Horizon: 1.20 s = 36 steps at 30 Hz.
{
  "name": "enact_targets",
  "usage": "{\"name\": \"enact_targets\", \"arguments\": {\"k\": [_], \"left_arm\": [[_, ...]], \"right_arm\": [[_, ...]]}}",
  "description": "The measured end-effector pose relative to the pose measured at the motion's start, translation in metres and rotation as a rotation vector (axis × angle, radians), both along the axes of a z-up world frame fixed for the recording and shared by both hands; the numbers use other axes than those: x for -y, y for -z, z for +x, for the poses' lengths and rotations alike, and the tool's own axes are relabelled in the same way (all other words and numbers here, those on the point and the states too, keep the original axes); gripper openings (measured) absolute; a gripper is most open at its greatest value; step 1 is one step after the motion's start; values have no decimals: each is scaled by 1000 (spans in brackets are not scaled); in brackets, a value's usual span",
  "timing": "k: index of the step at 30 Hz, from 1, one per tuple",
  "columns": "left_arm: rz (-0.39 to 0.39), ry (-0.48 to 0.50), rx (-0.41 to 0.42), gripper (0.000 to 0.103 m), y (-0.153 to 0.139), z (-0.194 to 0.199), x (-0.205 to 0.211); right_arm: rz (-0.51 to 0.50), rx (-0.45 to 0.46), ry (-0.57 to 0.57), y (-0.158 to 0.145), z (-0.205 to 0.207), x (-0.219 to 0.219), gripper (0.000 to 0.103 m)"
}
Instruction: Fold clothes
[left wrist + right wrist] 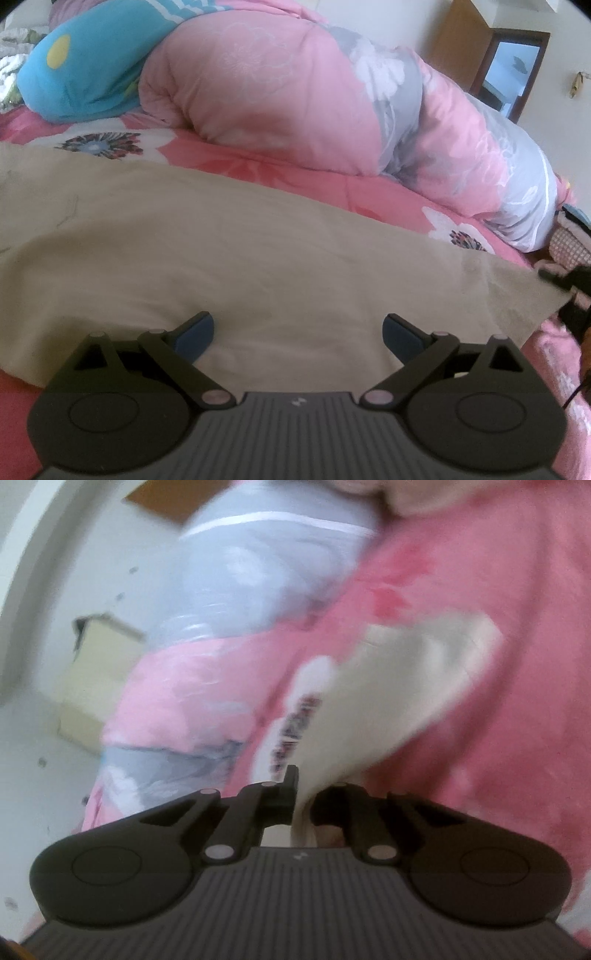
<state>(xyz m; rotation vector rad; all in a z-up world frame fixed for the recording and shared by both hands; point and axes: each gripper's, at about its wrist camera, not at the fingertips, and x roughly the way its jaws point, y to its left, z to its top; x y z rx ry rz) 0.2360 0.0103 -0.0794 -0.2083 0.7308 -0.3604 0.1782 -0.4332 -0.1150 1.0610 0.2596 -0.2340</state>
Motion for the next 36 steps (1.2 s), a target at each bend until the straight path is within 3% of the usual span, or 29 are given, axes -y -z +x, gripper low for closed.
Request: {"name": "enact_targets", "arguments": {"k": [8,15,24,29,36], "left_arm": [[-26,1,-11,99,-2,0,-4],[-67,-8,-25,95,-5,0,-15],[-208,-64,-57,87,-15,-4,-57],[-250,-68,-51,83,-20,-12,-78],[-169,-75,32,85,-29,-32,-97]], "right_arm": [[-280,87,-234,-89,34,-69,4],[-411,160,-496,-134,72,-152,4],[-435,230,-782,-148,107,-254,4],[-454,226,-916,-139,126,-309,4],[-544,172,-1125,-125,151,-380,4]]}}
